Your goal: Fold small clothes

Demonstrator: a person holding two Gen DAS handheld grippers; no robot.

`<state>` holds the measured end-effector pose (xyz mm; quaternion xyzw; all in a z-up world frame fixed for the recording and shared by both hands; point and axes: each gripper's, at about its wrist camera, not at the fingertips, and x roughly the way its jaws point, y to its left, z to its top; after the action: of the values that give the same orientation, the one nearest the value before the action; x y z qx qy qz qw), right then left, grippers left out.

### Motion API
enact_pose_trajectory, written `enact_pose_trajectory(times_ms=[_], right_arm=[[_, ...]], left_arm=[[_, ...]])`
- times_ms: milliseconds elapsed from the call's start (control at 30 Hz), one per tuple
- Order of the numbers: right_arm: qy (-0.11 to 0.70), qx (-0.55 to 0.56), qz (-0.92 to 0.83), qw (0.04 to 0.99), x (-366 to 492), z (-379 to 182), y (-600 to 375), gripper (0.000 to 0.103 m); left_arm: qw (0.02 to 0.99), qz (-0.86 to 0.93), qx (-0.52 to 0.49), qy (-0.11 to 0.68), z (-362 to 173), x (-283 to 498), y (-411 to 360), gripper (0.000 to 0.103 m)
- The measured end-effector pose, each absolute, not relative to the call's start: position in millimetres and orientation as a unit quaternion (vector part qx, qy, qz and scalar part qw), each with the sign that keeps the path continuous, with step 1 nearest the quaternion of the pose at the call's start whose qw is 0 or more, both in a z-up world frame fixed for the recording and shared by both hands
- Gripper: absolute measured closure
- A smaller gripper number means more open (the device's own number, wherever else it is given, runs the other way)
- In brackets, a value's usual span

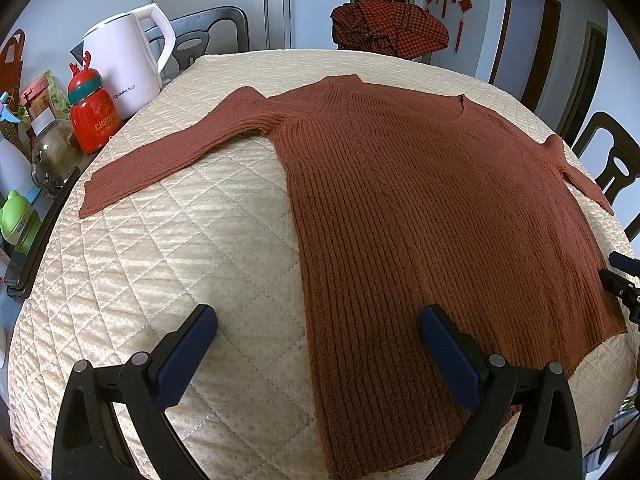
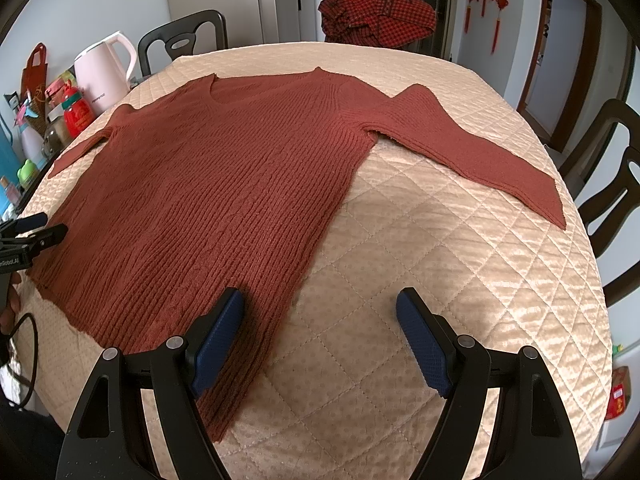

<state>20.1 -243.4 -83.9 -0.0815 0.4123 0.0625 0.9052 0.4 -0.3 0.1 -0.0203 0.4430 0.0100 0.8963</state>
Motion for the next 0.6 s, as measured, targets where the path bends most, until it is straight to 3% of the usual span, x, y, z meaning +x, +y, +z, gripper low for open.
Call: enact_pose_trajectory(times_ms=[600], right_arm=[[0.418, -0.084, 0.064, 0.902, 19.3, -83.5, -244.2, 0.024]], left_arm=[[0.896, 0.01, -0.02, 0.443, 0.3, 0.6, -0.4, 0.0]])
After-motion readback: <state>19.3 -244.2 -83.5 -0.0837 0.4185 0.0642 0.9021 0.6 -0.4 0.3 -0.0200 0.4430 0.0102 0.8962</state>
